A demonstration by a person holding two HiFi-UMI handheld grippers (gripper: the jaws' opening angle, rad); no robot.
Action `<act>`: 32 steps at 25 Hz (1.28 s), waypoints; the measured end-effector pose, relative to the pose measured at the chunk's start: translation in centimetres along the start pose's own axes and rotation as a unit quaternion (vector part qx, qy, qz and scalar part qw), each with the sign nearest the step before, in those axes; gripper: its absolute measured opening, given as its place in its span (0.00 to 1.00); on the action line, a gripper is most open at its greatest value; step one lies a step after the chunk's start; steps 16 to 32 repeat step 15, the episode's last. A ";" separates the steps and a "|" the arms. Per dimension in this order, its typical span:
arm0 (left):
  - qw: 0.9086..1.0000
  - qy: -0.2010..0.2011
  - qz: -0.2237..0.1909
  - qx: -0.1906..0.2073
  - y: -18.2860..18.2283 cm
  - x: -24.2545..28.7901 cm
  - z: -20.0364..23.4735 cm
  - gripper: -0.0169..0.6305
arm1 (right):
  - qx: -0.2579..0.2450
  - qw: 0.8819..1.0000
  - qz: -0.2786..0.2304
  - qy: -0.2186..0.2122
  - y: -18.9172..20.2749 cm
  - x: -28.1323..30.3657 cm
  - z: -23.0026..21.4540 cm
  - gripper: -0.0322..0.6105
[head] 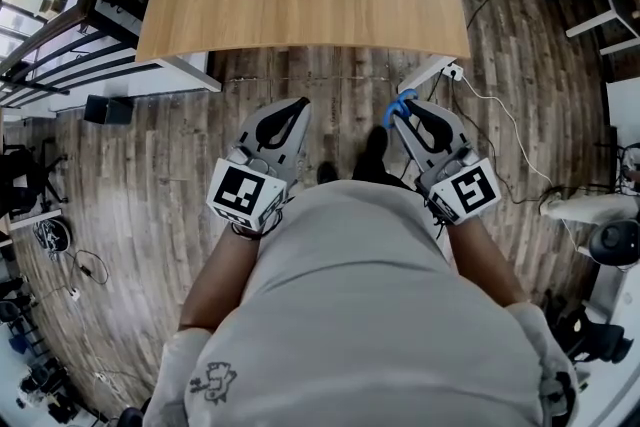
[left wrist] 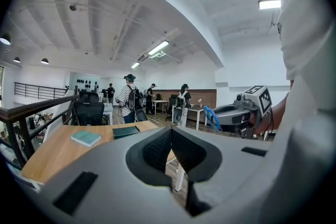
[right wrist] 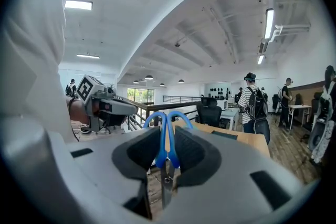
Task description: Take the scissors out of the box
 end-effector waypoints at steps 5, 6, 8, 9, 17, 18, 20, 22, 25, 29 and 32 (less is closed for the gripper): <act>1.000 0.004 -0.002 0.000 0.2 0.0 0.5 0.03 | -0.006 1.000 -0.001 0.004 -0.2 0.4 -0.2 0.20; 1.000 0.003 -0.003 0.000 0.1 0.0 0.6 0.04 | -0.007 1.000 -0.001 0.004 -0.3 0.5 -0.2 0.20; 1.000 0.002 -0.005 0.001 -0.1 0.2 1.0 0.03 | -0.008 1.000 -0.001 0.004 -0.4 0.8 -0.3 0.20; 1.000 0.002 -0.006 0.002 -0.2 0.2 1.1 0.03 | -0.009 1.000 -0.001 0.004 -0.5 1.0 -0.4 0.20; 1.000 0.007 -0.007 0.001 -0.3 0.3 1.6 0.03 | -0.008 1.000 -0.002 0.004 -0.7 1.7 -0.2 0.20; 1.000 0.007 -0.007 0.001 -0.3 0.3 1.6 0.03 | -0.008 1.000 -0.002 0.004 -0.7 1.7 -0.2 0.20; 1.000 0.007 -0.007 0.001 -0.3 0.3 1.6 0.03 | -0.008 1.000 -0.002 0.004 -0.7 1.7 -0.2 0.20; 1.000 0.007 -0.007 0.001 -0.3 0.3 1.6 0.03 | -0.008 1.000 -0.002 0.004 -0.7 1.7 -0.2 0.20; 1.000 0.007 -0.007 0.001 -0.3 0.3 1.6 0.03 | -0.008 1.000 -0.002 0.004 -0.7 1.7 -0.2 0.20; 1.000 0.007 -0.007 0.001 -0.3 0.3 1.6 0.03 | -0.008 1.000 -0.002 0.004 -0.7 1.7 -0.2 0.20; 1.000 0.007 -0.007 0.001 -0.3 0.3 1.6 0.03 | -0.008 1.000 -0.002 0.004 -0.7 1.7 -0.2 0.20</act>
Point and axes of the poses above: the fingertips, and each gripper's own axes: x forward along the fingers, z to its left, y out of its underside, the point moved 4 cm from there along -x, backward along the fingers, and after that the axes turned 2 degrees about y, right-handed, at the moved point
